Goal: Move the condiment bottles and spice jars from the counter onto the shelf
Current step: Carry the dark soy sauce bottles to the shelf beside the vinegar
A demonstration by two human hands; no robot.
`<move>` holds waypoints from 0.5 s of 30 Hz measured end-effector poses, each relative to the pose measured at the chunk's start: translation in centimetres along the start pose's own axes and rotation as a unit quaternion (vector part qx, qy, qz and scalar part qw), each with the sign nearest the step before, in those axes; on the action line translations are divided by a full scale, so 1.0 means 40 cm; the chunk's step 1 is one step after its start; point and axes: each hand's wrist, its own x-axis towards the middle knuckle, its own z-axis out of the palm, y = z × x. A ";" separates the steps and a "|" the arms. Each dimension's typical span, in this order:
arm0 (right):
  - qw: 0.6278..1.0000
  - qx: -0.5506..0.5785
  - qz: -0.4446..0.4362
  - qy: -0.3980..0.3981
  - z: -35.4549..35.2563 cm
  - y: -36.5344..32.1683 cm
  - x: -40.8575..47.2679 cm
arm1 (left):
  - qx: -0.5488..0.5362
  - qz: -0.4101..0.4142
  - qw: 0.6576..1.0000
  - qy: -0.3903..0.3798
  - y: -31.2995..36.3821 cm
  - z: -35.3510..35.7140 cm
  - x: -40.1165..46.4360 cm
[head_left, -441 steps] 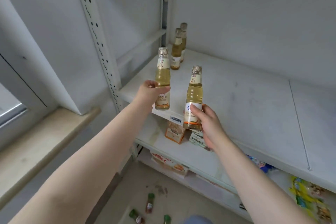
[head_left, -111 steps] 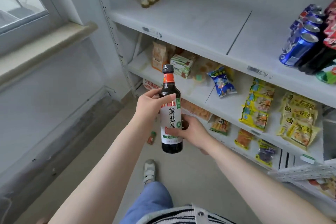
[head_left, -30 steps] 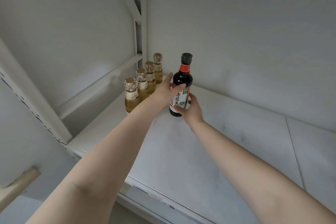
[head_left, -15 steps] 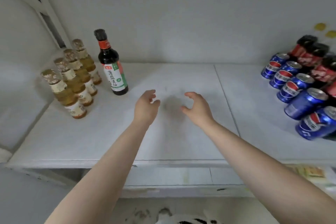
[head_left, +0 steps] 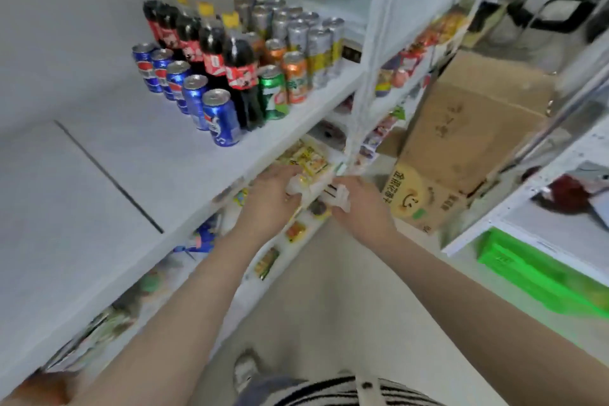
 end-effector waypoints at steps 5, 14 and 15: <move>0.989 -0.038 0.134 0.048 -0.126 0.279 -0.145 | 0.032 0.090 0.988 -0.121 0.236 0.261 0.074; 0.915 -0.024 0.388 0.109 -0.268 0.633 -0.407 | 0.060 0.254 0.920 -0.291 0.561 0.629 0.153; 0.905 -0.019 0.410 0.116 -0.279 0.662 -0.425 | 0.063 0.268 0.912 -0.305 0.594 0.666 0.164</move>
